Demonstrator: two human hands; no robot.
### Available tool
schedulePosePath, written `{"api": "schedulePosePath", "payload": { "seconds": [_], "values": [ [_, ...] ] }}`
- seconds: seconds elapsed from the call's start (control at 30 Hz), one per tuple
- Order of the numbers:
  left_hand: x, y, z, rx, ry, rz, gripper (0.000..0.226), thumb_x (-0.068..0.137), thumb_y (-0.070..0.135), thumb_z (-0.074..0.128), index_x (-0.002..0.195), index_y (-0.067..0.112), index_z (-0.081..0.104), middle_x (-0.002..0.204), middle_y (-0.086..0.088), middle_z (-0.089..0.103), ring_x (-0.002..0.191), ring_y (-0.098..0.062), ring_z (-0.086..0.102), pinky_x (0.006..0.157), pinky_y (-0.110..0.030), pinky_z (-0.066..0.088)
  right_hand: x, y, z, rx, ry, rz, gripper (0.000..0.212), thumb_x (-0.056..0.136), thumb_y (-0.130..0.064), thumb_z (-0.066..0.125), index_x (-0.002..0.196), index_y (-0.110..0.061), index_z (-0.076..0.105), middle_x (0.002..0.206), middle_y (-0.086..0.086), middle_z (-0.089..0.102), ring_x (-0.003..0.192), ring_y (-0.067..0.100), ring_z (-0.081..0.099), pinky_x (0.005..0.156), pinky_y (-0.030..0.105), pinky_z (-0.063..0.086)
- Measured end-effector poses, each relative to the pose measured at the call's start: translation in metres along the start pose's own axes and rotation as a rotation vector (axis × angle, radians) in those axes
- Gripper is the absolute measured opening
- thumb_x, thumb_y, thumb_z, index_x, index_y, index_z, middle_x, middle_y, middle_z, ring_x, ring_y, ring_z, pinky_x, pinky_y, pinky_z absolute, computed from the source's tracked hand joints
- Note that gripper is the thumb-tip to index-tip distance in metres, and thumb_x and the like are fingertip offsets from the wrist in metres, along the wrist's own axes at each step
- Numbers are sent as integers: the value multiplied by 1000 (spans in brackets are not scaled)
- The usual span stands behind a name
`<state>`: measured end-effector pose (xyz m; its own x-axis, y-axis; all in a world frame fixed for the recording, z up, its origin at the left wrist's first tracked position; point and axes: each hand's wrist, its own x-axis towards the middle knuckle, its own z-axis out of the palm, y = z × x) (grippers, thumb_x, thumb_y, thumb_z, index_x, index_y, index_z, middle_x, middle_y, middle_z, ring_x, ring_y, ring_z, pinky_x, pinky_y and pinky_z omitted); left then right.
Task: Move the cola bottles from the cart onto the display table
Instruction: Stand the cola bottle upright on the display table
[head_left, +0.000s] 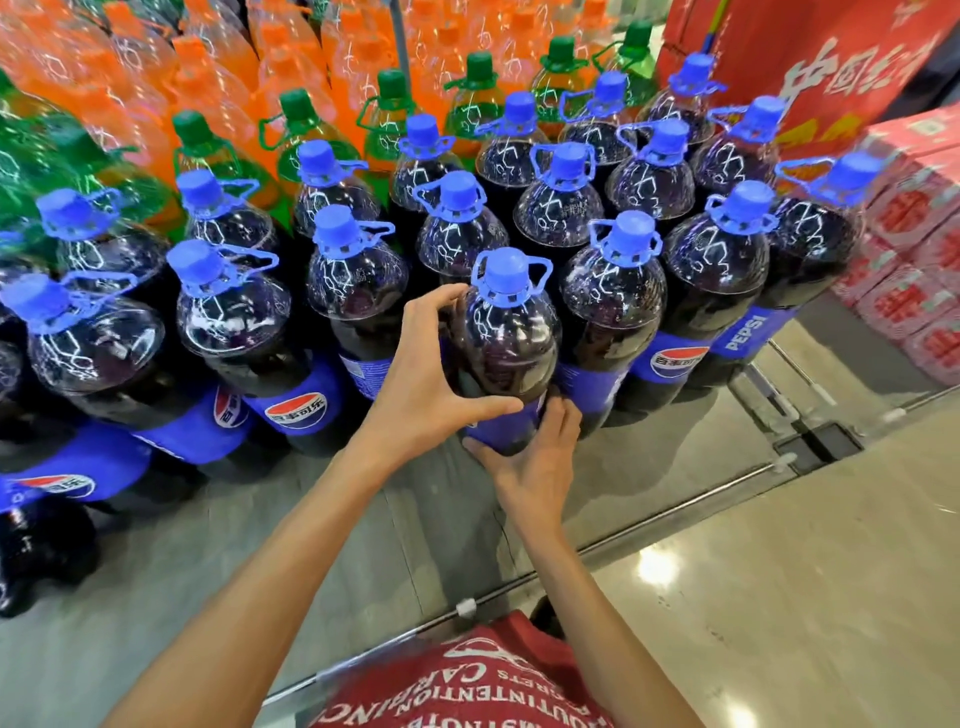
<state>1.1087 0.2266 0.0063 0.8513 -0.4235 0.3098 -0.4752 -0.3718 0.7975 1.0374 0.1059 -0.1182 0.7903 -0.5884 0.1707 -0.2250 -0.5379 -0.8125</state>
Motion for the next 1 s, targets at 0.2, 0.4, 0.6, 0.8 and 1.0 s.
{"api": "schedulePosePath", "payload": {
  "seconds": [0.2,0.4,0.6,0.8,1.0],
  "values": [
    [-4,1,4,-5,31,-24,113,55,30,100,146,16,33,142,-1,38,134,-3,40,114,-21,34,0,1,-4,-40,-28,-27,102,58,-52,92,137,-9,43,140,8,40,127,32,47,91,46,54],
    [-7,1,3,-21,47,-21,112,56,29,100,145,13,34,140,-3,38,131,-1,39,112,-16,33,-6,-5,-5,-8,-4,-5,102,59,-49,93,138,-9,44,142,7,41,130,30,44,90,46,53],
    [-6,-3,4,-34,63,6,111,54,32,100,141,10,36,137,-6,40,129,-10,43,109,-18,36,-9,-13,-10,3,-30,66,111,60,-48,93,149,-12,38,148,6,38,136,25,40,96,41,48],
    [-7,3,-2,25,35,-13,111,52,43,99,139,18,34,137,3,42,126,-6,45,103,-16,39,-8,-15,-19,27,-81,57,109,62,-49,93,149,-15,36,140,3,42,130,23,47,91,41,51],
    [-7,7,-8,26,9,0,104,57,32,99,138,10,37,136,-3,46,124,-8,45,104,-11,35,-8,-16,-39,20,-160,34,88,73,-35,89,145,-14,44,136,7,49,123,22,51,95,37,48]
  ]
}}
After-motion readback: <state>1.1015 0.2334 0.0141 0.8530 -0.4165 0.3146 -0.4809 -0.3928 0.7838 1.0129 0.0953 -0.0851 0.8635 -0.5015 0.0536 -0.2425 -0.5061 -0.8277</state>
